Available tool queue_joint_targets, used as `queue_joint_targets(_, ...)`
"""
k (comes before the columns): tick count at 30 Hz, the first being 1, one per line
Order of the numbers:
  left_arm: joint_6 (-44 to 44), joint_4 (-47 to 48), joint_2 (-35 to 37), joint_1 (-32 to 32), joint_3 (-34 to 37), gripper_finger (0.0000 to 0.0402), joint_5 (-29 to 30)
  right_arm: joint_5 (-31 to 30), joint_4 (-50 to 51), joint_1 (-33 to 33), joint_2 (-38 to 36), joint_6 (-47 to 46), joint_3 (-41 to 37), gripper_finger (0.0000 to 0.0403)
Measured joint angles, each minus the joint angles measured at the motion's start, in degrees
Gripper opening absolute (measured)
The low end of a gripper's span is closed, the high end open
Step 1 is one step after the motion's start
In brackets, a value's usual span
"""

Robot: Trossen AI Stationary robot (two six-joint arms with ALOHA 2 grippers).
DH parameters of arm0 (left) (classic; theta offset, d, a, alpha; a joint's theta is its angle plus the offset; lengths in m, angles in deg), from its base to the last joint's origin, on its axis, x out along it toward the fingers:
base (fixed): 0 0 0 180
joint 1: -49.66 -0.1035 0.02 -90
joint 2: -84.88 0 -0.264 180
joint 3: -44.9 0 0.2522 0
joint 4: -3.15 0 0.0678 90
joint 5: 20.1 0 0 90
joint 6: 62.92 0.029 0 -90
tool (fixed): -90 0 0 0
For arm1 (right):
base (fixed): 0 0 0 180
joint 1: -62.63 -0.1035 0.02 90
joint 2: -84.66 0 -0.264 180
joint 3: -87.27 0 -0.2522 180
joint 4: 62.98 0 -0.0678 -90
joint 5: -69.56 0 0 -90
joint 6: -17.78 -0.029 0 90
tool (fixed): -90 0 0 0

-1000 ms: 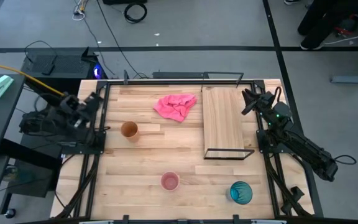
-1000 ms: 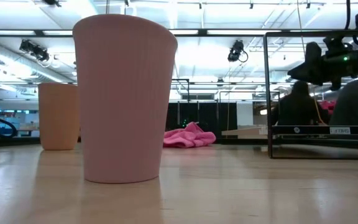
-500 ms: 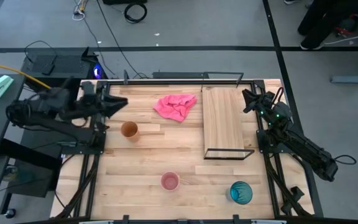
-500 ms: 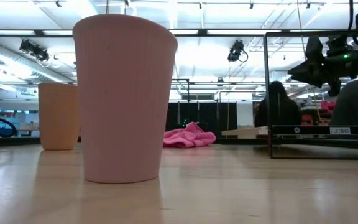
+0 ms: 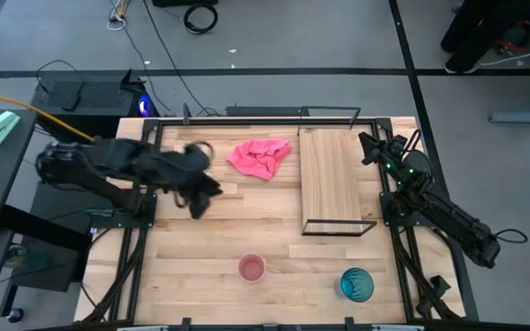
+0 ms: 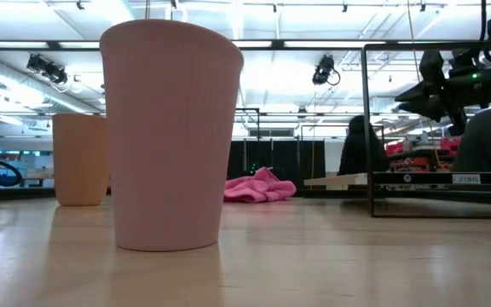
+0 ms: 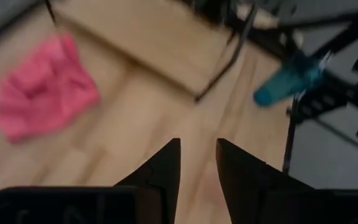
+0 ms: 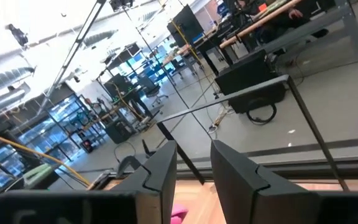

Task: Stack small to large cups/mugs on shelf
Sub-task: Put the pink cup on the shelf

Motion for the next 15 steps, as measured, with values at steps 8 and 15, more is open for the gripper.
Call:
queue_joint_targets(8,-3.0,3.8,-11.5,0.3,0.0,0.0117,-10.1,0.6,1.3,0.0,0.0,-0.5,0.0,0.0107)
queue_joint_targets(15,-5.9,3.9,-18.4,0.4,0.0,0.0138,-18.5,2.7,2.8,0.0,0.6,-1.9,0.0,0.0107)
